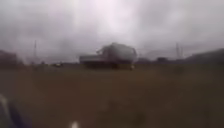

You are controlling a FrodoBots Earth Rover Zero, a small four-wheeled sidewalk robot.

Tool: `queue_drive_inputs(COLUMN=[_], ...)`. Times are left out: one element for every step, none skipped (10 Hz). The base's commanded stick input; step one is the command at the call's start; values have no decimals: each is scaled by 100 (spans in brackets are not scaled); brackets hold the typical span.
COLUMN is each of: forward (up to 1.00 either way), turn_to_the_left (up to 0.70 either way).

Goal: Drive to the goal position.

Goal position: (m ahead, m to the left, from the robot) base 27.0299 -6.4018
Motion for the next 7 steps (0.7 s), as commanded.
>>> queue_drive_inputs(forward=[70, 70, 70, 70, 70, 70, 70], turn_to_the_left=[-34, -2, 0, 0, 0, 0, 0])
